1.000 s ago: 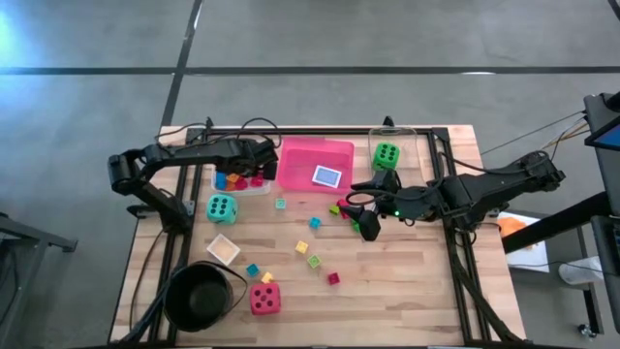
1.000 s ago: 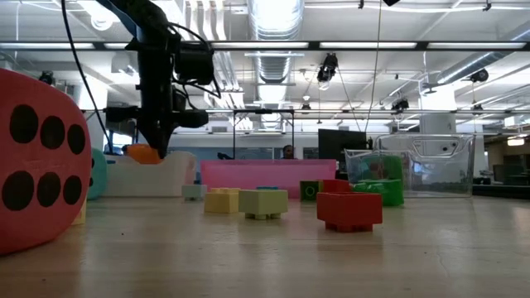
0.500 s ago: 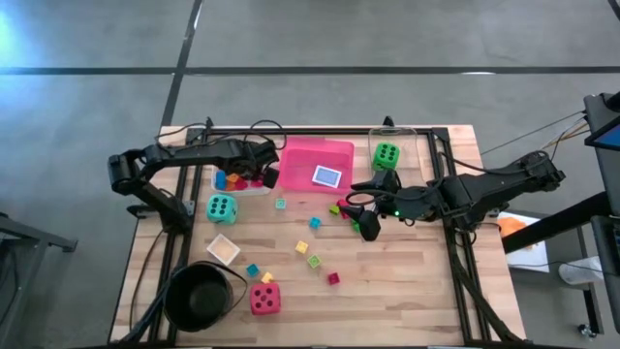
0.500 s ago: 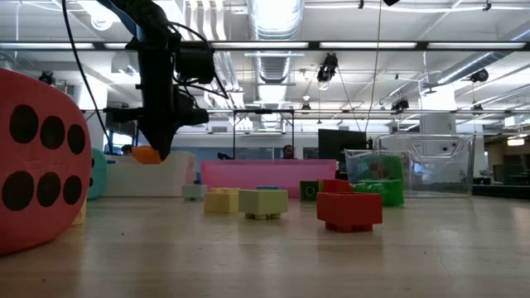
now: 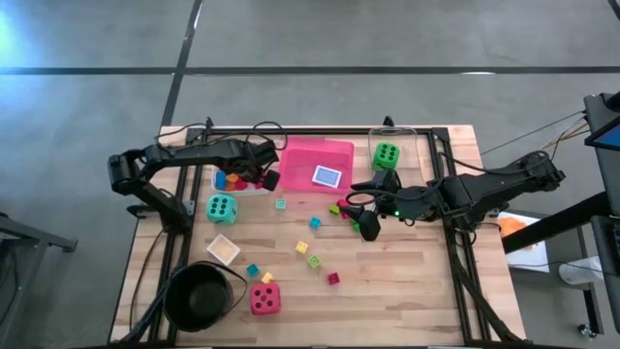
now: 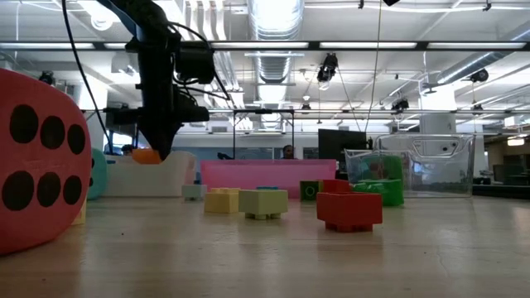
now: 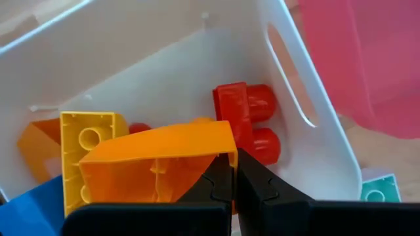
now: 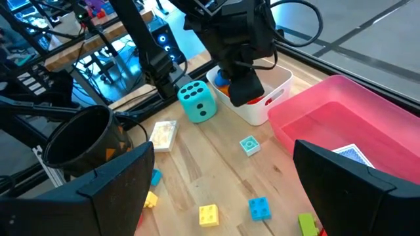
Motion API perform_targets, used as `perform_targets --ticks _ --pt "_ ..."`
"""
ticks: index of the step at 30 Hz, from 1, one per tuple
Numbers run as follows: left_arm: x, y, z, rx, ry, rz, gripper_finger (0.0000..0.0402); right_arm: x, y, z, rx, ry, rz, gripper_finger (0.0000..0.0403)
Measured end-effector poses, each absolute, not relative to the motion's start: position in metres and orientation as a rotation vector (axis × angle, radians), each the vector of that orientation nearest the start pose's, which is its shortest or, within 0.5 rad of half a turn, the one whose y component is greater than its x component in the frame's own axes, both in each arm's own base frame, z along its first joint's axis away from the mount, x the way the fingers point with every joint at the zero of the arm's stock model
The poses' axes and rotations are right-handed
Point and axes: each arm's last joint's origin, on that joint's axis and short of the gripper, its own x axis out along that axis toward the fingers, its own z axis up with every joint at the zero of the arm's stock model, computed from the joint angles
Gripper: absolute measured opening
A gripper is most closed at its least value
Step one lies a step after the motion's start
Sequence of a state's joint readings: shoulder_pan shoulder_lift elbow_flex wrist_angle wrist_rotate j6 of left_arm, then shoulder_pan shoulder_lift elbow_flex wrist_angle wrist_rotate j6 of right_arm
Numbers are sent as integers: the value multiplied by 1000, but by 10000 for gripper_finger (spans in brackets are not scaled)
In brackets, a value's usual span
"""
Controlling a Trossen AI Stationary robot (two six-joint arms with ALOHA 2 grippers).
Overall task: Pick & Place Toys
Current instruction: Put the orange game piece into the white bin
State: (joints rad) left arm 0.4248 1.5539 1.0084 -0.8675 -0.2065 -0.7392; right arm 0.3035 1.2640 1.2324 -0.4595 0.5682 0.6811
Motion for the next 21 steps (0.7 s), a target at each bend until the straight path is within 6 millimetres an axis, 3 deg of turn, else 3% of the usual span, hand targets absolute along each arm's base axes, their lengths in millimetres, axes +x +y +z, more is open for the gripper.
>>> perform_targets --ticks 13,21 --pt "232 107 173 -788 1255 1025 0 261 65 364 458 337 -396 357" --pt "235 106 172 -797 1229 997 0 261 65 364 454 337 -396 357"
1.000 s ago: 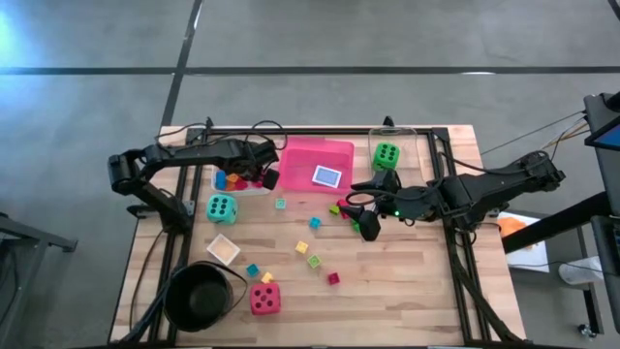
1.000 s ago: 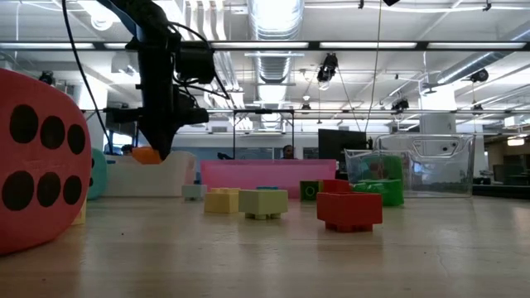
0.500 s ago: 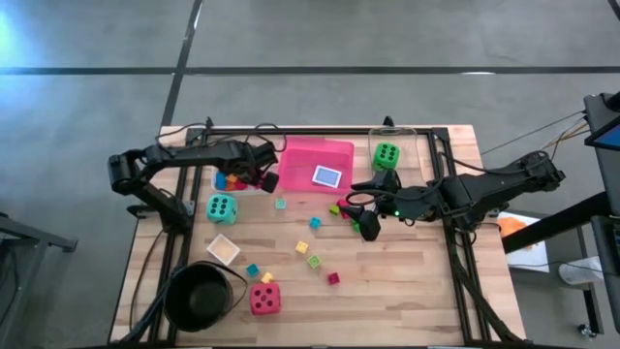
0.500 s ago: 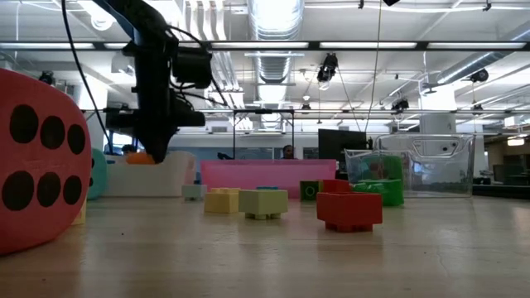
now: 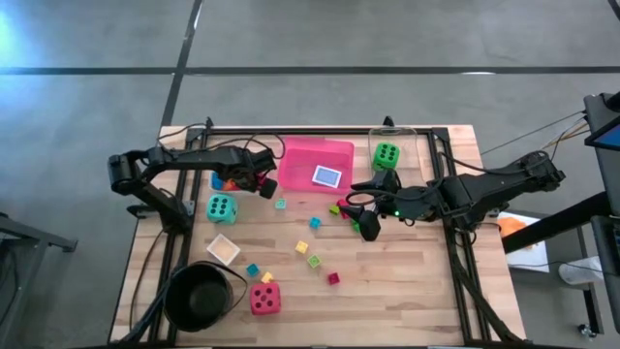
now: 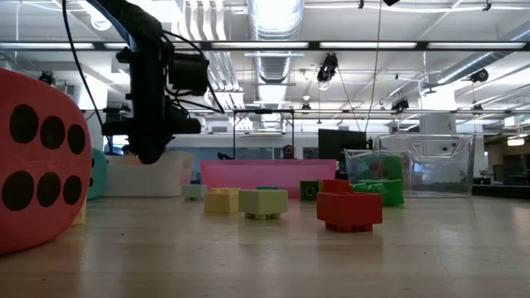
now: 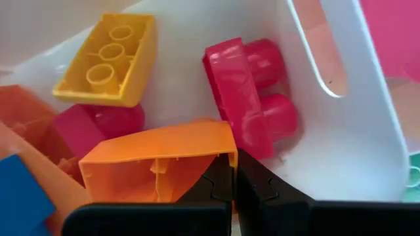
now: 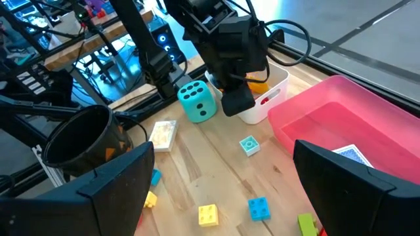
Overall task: Pick & Place Toys
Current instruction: Put the orange game piece into the white bin
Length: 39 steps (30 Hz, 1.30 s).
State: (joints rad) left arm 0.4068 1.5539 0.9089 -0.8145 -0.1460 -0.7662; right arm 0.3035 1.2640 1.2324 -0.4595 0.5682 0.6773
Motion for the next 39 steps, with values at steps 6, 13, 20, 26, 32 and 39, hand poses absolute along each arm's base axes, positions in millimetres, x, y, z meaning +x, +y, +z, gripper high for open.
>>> perform_targets --ticks 6,13,20,26,32,39 --pt "237 106 172 -806 1217 983 0 261 65 364 454 337 -396 357" --pt "237 106 172 -827 1213 976 0 261 65 364 454 337 -396 357" --pt "237 106 173 -838 1211 975 28 261 65 364 454 337 -396 357" --pt "237 106 173 -838 1213 976 83 261 65 364 454 337 -396 357" --pt "237 106 173 -842 1220 965 159 261 65 364 454 337 -396 357" --pt "239 105 176 -858 1227 918 251 261 65 364 450 338 -395 357"
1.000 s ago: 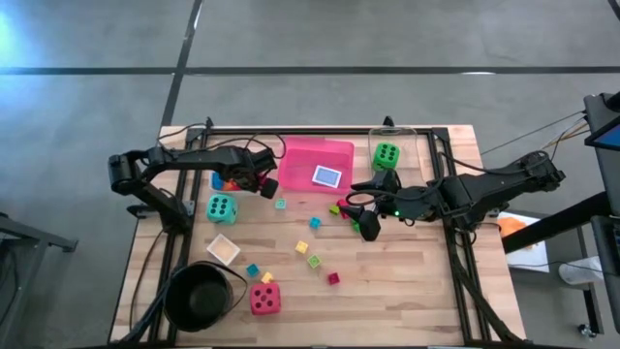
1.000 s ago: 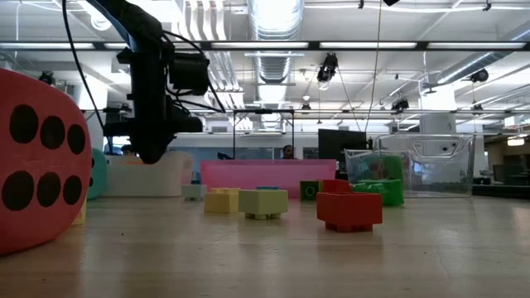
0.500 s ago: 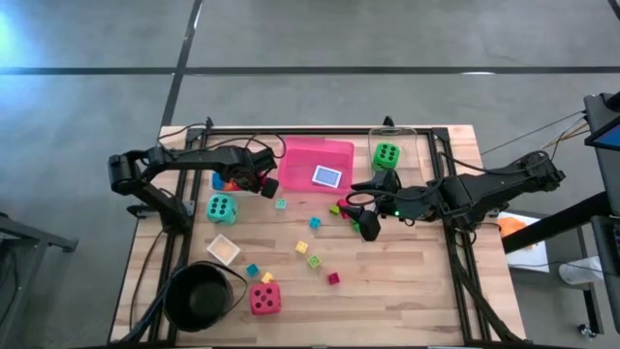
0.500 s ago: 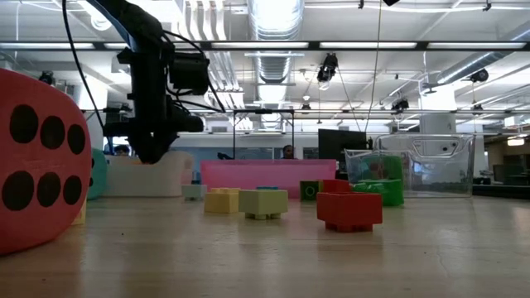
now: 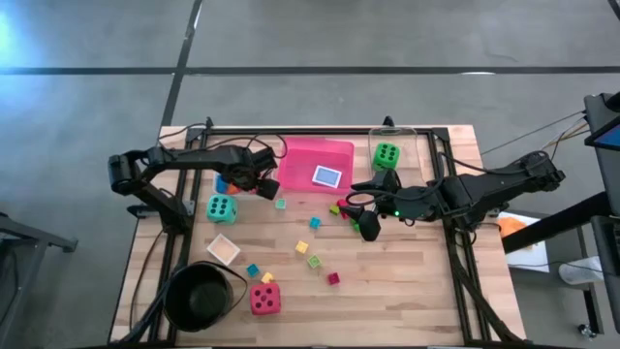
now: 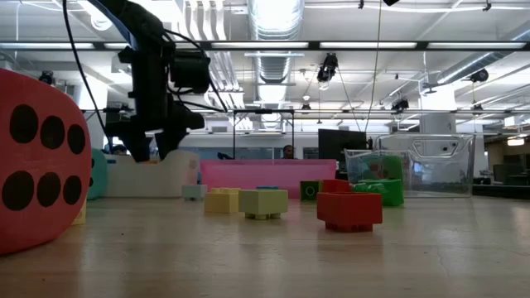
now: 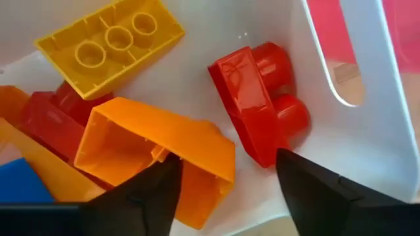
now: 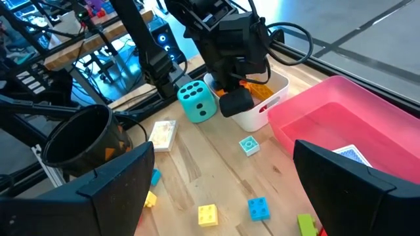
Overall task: Pick & Place Toys
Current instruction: Put the orange game piece into the white bin, then put the green game piece into the white bin
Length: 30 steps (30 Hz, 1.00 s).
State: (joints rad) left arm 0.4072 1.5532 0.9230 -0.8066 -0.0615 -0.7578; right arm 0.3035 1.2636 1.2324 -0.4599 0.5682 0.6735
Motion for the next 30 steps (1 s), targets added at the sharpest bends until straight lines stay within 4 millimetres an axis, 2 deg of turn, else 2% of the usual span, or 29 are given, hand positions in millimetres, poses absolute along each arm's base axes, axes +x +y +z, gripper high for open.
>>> perform_targets --ticks 6,13,20,25,30 --pt "243 106 183 -859 1220 910 286 261 65 364 447 340 -395 357" --pt "245 106 195 -840 1243 898 288 258 64 360 490 369 -424 357" --pt "247 102 201 -819 1268 899 288 251 62 349 636 443 -525 357" --pt "247 98 213 -793 1274 898 288 246 61 335 703 533 -636 357" --pt "245 84 238 -771 1166 880 288 253 65 305 725 738 -741 357"
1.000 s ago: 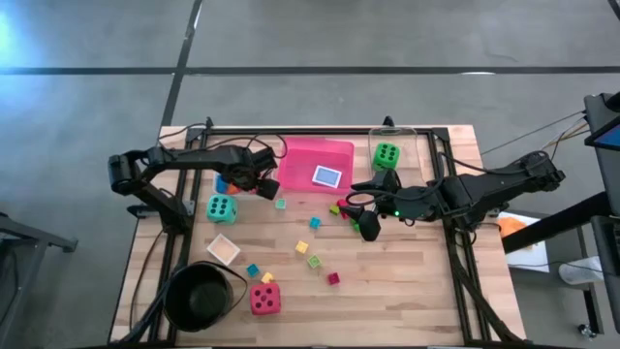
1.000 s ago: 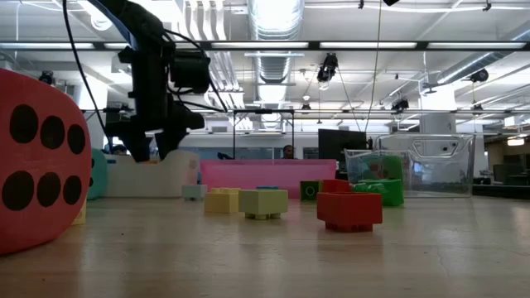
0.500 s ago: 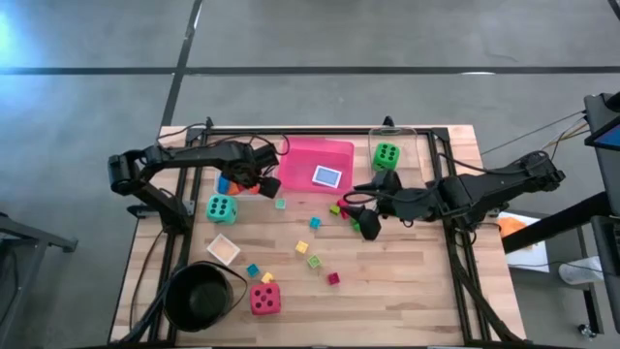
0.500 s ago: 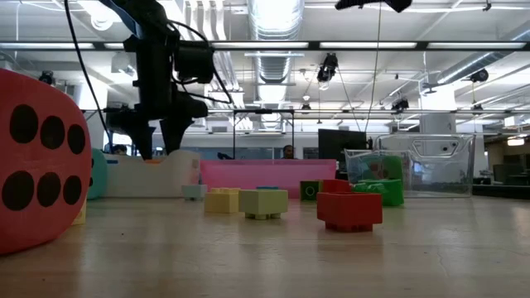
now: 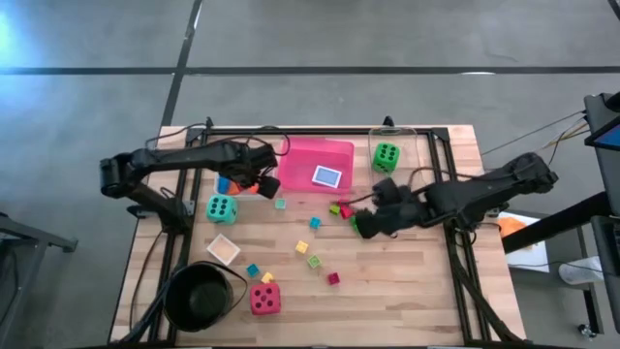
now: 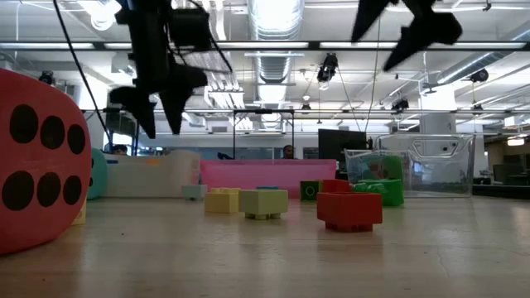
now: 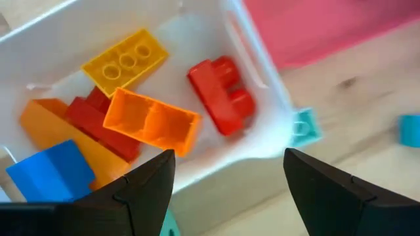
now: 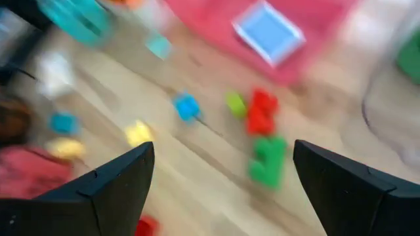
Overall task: Pick & Place Toys
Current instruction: Put the green game piece into the white bin
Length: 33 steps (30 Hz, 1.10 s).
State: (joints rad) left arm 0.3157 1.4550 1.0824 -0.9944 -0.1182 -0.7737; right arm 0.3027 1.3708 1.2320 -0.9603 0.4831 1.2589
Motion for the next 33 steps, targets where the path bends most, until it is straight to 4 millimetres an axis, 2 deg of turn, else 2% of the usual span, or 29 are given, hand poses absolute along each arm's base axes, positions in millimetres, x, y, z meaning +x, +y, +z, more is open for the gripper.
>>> perform_targets --ticks 4,8,17,24,28,33 --pt "239 65 260 -771 1058 831 288 263 70 278 729 898 -820 357" --pt "235 44 277 -756 967 741 288 275 71 258 707 973 -856 357" --pt "236 6 314 -700 637 534 289 297 53 221 631 1107 -943 357" --pt "236 -4 319 -688 604 476 289 303 52 200 567 1188 -920 357" --pt "236 -9 319 -681 609 458 289 305 51 186 573 1176 -880 357" --pt "234 -11 321 -681 609 440 289 295 48 174 591 1187 -928 357"
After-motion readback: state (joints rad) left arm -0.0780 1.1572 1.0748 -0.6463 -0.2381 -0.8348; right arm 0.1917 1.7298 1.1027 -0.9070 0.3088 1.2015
